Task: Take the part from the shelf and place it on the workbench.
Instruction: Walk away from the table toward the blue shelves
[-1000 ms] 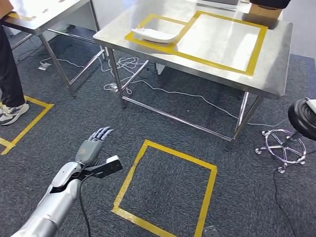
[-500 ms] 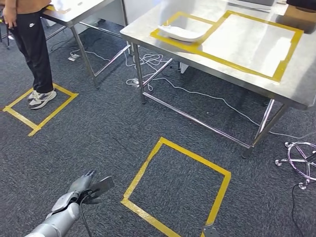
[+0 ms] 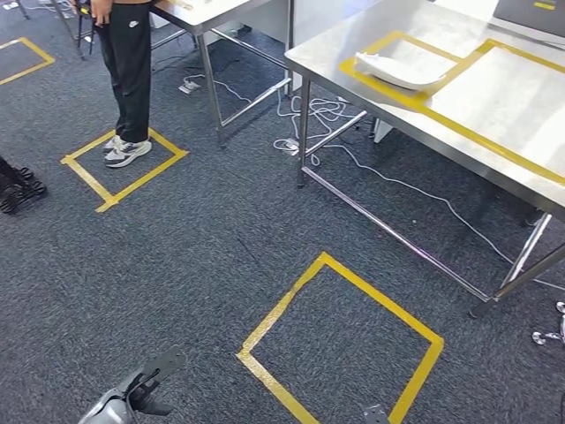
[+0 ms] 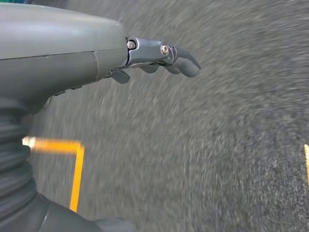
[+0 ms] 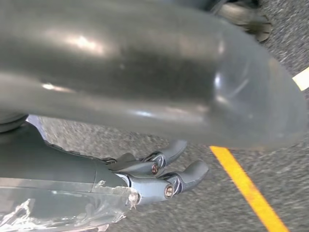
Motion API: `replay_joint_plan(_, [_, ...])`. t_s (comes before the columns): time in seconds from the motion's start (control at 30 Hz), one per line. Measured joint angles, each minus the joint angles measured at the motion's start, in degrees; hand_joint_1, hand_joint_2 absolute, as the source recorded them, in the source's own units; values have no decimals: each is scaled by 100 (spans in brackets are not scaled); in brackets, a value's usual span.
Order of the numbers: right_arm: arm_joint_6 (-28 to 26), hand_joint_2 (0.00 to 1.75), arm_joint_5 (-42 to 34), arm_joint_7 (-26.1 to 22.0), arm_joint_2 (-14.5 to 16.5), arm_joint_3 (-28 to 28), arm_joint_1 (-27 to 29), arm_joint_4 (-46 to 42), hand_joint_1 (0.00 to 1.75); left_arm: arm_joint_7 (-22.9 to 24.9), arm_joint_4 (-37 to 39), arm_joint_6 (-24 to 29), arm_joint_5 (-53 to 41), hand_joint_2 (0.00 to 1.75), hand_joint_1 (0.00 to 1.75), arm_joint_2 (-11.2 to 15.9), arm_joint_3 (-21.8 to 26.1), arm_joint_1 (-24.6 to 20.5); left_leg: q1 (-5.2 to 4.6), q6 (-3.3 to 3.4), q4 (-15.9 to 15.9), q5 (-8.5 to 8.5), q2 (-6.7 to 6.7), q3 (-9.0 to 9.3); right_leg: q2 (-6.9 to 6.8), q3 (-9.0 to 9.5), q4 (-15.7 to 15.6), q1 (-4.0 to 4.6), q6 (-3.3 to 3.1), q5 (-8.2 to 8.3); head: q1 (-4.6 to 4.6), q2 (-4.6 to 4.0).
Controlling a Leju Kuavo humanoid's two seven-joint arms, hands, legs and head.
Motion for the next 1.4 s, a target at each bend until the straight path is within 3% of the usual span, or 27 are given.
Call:
replay_joint_plan(0.07, [-18,0,-28,-25,0,0,7,0,0,-66,28,-38,113,175,0,-41,197,48,6,-55,11,15,-128,-27,178,246,-507,-15,-12,153,2,0])
replay_joint_plan(0.17, [-46,0,-84,-59,-1,-4,25,0,0,-195,82,-130,288,175,0,-80,497,162,39,-172,-10,47,-233,-61,96,284,-577,4,-83,173,2,0])
replay_joint_plan(0.23, [-54,0,-107,-78,-2,-8,34,0,0,-247,114,-137,344,175,0,-128,677,245,26,-228,198,-116,-33,-167,-15,309,-630,-6,-159,212,-32,0])
replay_joint_plan(0.3, [-55,0,-116,-88,-3,-10,55,0,0,-273,131,-134,363,175,0,-182,775,267,14,-261,831,-481,257,-472,-155,320,-656,4,-194,224,-70,0])
replay_joint_plan(0.37, [-61,0,-131,-93,-8,-15,79,0,0,-310,144,-135,398,175,0,-213,857,275,19,-285,1443,-717,358,-757,-309,315,-655,18,-202,218,-74,0])
replay_joint_plan(0.4, [-68,0,-145,-98,-11,-19,87,0,0,-338,149,-135,436,175,0,-227,914,287,20,-290,1508,-691,375,-774,-380,314,-654,20,-201,214,-75,0])
replay_joint_plan(0.43, [-77,0,-159,-105,-13,-26,92,0,0,-363,152,-136,473,175,0,-239,976,300,22,-292,1362,-572,394,-680,-445,316,-653,18,-197,209,-75,0])
replay_joint_plan(0.5, [-93,0,-187,-125,-14,-49,99,-1,0,-368,155,-125,507,175,0,-276,1106,309,19,-298,663,-260,585,-259,-557,329,-644,26,-162,188,-80,0])
replay_joint_plan(0.57, [-107,0,-208,-143,-17,-83,113,-1,0,-307,157,-85,449,175,0,-326,1200,302,0,-243,129,-132,776,45,-649,341,-616,65,-105,146,-76,1])
replay_joint_plan(0.6, [-114,0,-216,-149,-19,-99,123,-1,0,-262,162,-47,398,175,0,-350,1232,310,-15,-204,36,-142,808,89,-695,349,-612,85,-77,128,-68,1])
replay_joint_plan(0.67, [-126,0,-234,-156,-20,-131,136,0,0,-191,177,35,299,175,0,-386,1280,362,-27,-116,18,-140,695,84,-758,377,-619,79,-27,103,-49,0])
replay_joint_plan(0.73, [-138,0,-255,-166,-20,-160,144,0,0,-172,190,108,258,175,0,-429,1324,409,-20,-45,7,-122,596,83,-595,317,-433,51,31,-55,-43,0])
replay_joint_plan(0.8, [-149,0,-284,-177,-20,-204,174,0,0,-208,193,170,271,175,0,-472,1400,401,-17,12,3,-108,482,76,-338,31,227,40,59,-427,-28,0])
replay_joint_plan(0.87, [-159,0,-317,-181,-20,-258,219,0,0,-277,193,230,304,175,0,-508,1489,392,-27,38,4,-105,344,72,-239,-318,963,42,48,-716,-19,0])
replay_joint_plan(0.9, [-165,0,-331,-183,-20,-281,236,0,0,-308,194,258,318,175,0,-529,1527,398,-30,40,5,-104,274,74,-221,-395,1091,42,37,-710,-16,0])
replay_joint_plan(0.93, [-169,0,-338,-184,-20,-298,245,0,0,-331,195,281,323,175,0,-550,1561,406,-31,37,6,-102,204,79,-208,-354,970,42,22,-582,-15,0])
replay_joint_plan(0.97, [-172,0,-340,-185,-20,-315,246,0,0,-344,195,298,323,175,0,-569,1589,410,-29,33,7,-100,131,87,-171,-209,636,37,6,-370,-14,0])
replay_joint_plan(1.03, [-175,0,-342,-187,-20,-338,241,0,0,-352,195,312,330,175,0,-599,1639,406,-32,8,17,-98,0,94,29,164,-181,13,-13,0,-9,0])
replay_joint_plan(1.1, [-176,0,-343,-187,-20,-362,236,0,0,-353,195,310,345,175,0,-623,1687,403,-29,-51,18,-81,-95,73,165,338,-552,4,-16,105,-6,0])
replay_joint_plan(1.17, [-182,0,-344,-185,-19,-388,233,0,0,-352,197,309,358,175,0,-639,1721,414,-9,-127,-6,-47,-167,45,100,351,-584,19,-57,130,-6,0])
replay_joint_plan(1.23, [-190,0,-345,-185,-18,-404,231,0,0,-351,199,308,360,175,0,-652,1743,423,-9,-182,94,-133,-24,-21,-2,365,-633,16,-130,176,-17,0])
replay_joint_plan(1.27, [-191,0,-345,-186,-17,-410,233,0,0,-351,199,305,360,175,0,-663,1750,413,-16,-201,291,-269,100,-118,-64,371,-660,11,-158,194,-27,0])
replay_joint_plan(1.33, [-193,0,-343,-185,-19,-421,243,0,0,-349,201,291,361,175,0,-692,1758,387,-18,-235,999,-643,309,-457,-202,367,-671,22,-182,198,-43,0])
replay_joint_plan(1.4, [-195,0,-339,-183,-20,-430,248,0,0,-334,203,266,361,175,0,-713,1783,386,-9,-261,1528,-802,359,-705,-343,359,-668,30,-188,194,-45,0])
